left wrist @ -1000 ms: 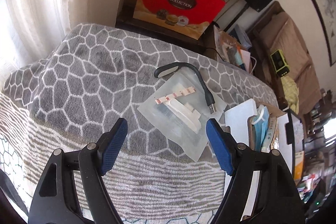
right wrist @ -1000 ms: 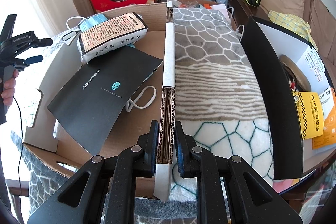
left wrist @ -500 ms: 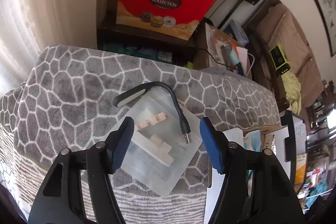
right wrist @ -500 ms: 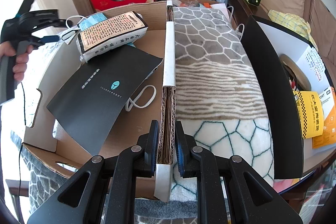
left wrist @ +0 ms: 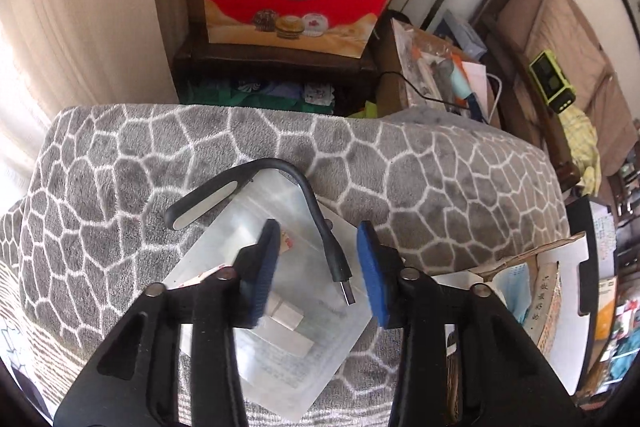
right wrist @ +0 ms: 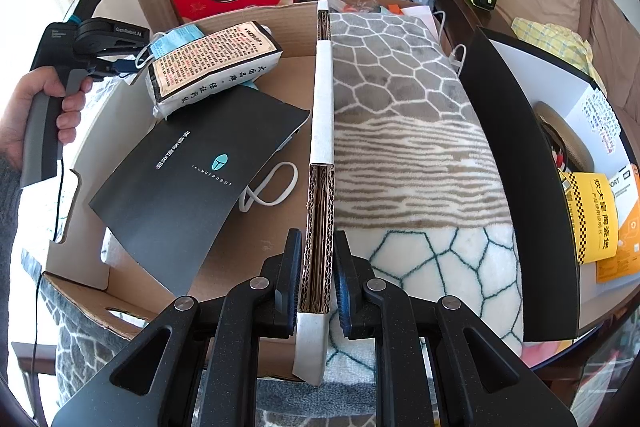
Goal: Organize objects
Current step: 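Grasp the black gooseneck USB lamp with the left tool, then carry the black lamp into the box onto the black pad and release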
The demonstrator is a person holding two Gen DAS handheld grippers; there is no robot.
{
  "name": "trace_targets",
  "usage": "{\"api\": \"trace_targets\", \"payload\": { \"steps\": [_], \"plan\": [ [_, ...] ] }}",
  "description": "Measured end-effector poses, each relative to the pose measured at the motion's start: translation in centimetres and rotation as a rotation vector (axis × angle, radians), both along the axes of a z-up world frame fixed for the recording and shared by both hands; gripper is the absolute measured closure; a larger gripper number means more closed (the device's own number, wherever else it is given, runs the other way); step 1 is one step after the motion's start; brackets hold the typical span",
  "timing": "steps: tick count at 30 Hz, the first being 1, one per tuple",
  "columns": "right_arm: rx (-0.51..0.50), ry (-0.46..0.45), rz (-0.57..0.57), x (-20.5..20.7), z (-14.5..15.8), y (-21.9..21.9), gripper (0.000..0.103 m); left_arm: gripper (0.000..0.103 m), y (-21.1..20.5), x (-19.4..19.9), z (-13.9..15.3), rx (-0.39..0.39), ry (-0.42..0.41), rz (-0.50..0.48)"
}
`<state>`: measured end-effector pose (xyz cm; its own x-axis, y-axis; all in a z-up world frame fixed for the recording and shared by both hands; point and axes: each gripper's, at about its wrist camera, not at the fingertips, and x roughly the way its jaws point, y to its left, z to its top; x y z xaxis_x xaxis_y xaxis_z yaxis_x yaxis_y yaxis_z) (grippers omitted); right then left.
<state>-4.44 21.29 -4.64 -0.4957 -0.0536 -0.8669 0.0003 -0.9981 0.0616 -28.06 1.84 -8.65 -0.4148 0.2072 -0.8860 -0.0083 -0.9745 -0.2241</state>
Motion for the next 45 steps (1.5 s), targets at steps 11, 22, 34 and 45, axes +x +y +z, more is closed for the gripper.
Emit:
{"api": "trace_targets", "payload": {
  "steps": [11,22,34,45],
  "plan": [
    [0.004,-0.001,0.002,0.0,-0.1,-0.2,0.087,0.096,-1.6,1.2,1.1,0.034,0.042,0.033],
    [-0.004,0.004,0.001,0.0,0.0,-0.2,0.087,0.098,-3.3,7.4,6.2,0.112,0.188,-0.030],
    [-0.007,0.002,0.000,0.0,0.0,-0.1,0.087,0.100,1.0,12.1,10.9,0.169,0.260,-0.189],
    [-0.001,0.002,-0.001,0.0,0.0,-0.1,0.087,0.103,5.0,14.9,12.9,0.227,0.272,-0.309]
  ]
}}
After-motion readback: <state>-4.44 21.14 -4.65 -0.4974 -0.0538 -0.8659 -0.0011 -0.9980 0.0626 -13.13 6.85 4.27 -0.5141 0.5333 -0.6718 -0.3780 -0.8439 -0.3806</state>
